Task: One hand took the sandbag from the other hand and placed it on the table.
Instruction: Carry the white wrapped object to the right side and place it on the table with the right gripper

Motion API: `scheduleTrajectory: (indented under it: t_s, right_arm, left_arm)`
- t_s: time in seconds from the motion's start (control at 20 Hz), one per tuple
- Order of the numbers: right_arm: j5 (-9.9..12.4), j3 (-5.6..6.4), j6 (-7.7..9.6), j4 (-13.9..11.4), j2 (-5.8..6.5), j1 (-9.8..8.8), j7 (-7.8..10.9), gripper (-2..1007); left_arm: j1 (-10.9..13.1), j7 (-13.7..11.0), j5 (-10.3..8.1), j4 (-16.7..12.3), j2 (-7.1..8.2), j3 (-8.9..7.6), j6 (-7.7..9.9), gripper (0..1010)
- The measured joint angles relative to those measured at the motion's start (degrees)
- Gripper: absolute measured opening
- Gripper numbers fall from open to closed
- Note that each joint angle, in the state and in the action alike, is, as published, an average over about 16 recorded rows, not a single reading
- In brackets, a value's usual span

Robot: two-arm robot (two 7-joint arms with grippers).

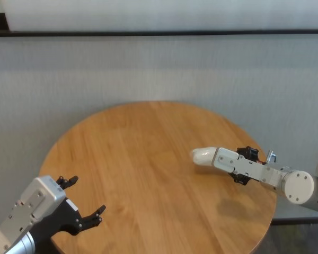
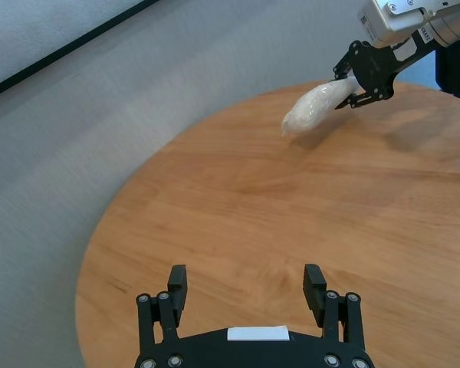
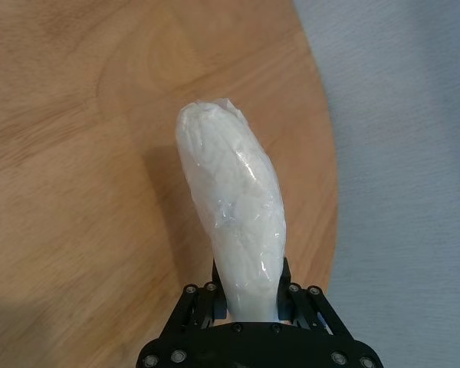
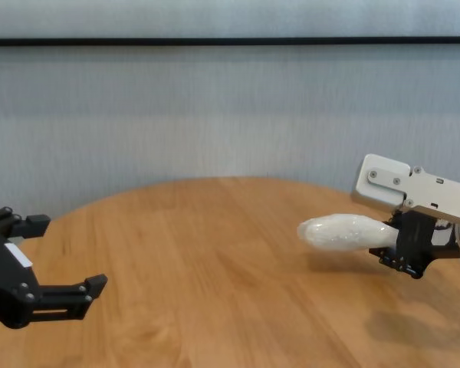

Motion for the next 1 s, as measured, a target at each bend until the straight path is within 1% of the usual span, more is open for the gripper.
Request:
scheduleTrajectory:
  t_s: [0.6, 1.0]
  right_arm:
    - [1.2, 0.08, 1.93, 0.9, -0.21, 0.77, 2.35, 331]
    - [1.8, 0.17, 2.25, 1.3, -0.27, 1.02, 2.22, 331]
  left_arm:
    - [0.0, 0.0, 0.00, 0.0, 0.00, 0.00, 0.00, 1002]
    - [0.0, 0.0, 0.00, 0.0, 0.00, 0.00, 0.00, 1002]
